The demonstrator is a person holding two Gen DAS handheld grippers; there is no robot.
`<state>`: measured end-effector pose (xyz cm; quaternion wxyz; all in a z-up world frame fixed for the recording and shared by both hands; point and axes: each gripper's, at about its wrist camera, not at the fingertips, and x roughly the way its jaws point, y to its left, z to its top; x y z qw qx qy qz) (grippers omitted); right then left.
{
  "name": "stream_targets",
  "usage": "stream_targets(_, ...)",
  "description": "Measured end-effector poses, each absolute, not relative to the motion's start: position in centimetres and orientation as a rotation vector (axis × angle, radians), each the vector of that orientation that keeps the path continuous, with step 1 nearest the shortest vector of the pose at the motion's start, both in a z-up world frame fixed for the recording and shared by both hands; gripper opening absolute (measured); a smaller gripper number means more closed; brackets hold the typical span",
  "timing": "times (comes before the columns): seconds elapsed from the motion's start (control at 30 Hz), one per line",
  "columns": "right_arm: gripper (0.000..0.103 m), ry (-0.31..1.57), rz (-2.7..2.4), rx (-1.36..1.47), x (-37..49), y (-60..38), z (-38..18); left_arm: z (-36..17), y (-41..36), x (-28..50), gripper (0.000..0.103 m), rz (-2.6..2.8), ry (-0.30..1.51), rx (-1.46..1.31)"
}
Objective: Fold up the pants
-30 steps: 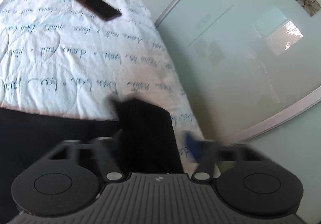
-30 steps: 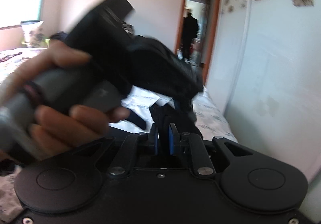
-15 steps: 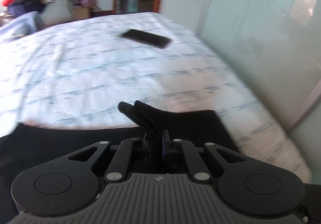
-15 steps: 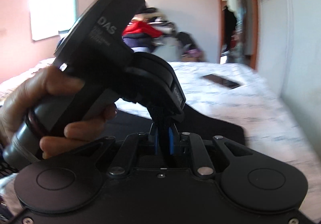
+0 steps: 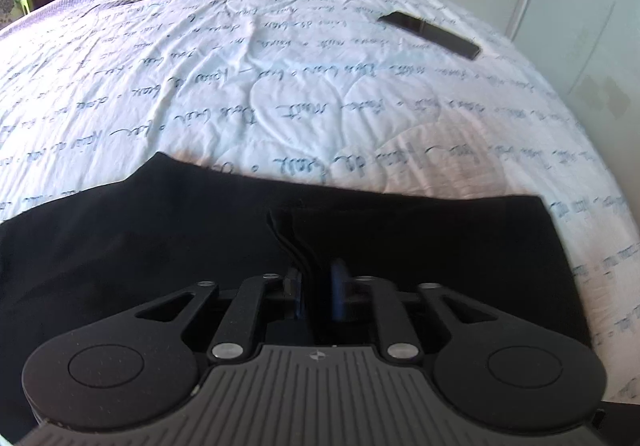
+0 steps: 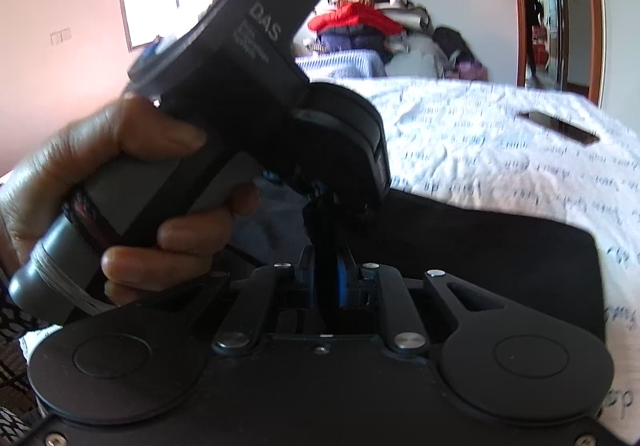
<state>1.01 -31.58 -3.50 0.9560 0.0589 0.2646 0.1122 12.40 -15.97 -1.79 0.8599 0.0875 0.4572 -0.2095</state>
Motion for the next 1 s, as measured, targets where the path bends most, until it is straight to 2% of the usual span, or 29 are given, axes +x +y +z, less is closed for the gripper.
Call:
stream_targets(0.07, 0.025, 0.56, 0.226, 0.117, 0.1, -32.0, -3.2, -1.7, -15.6, 12.4, 0.043, -0.408, 0.961, 0.205)
stream_targets(0.23, 0.025, 0.491, 0.121, 0.198, -2.4, -37.6, -0.8, 0.8, -13.5, 11.8, 0.047, -0.324, 0.857, 0.172)
stream_targets(0.3, 0.025, 0.495, 0.01, 0.176, -1.5, -40.0, -0.6, 1.2, -14.1, 11.8, 0.058, -0.348, 0.846, 0.166)
stream_targets(0.37, 0.025, 0.559, -0.038, 0.125, 0.8, -41.5, -1.3, 0.6, -15.6, 11.9, 0.062, -0.391, 0.871, 0.199)
stream_targets(0.53, 0.025, 0.673, -0.079, 0.05, 5.4, -42.4, -4.3, -2.9, -18.0, 11.5, 0.062, -0.386, 0.947, 0.287)
stream_targets(0.63, 0.025, 0.644, -0.122, 0.049, 4.2, -42.6, -3.0, -2.2, -17.4, 10.7, 0.059, -0.397, 0.947, 0.302)
stream_targets(0.73, 0.025, 0.62, -0.097, 0.037, 1.3, -42.1, -2.1, -1.3, -17.0, 9.8, 0.062, -0.455, 0.939, 0.321)
stream_targets(0.9, 0.025, 0.725, -0.049, 0.005, -0.4, -40.7, -4.8, -3.1, -17.8, 8.0, 0.064, -0.506, 0.946, 0.425)
stream_targets(1.0, 0.025, 0.7, -0.079, 0.021, -1.5, -40.3, -3.9, -2.8, -18.1, 7.5, 0.064, -0.491, 0.919, 0.442)
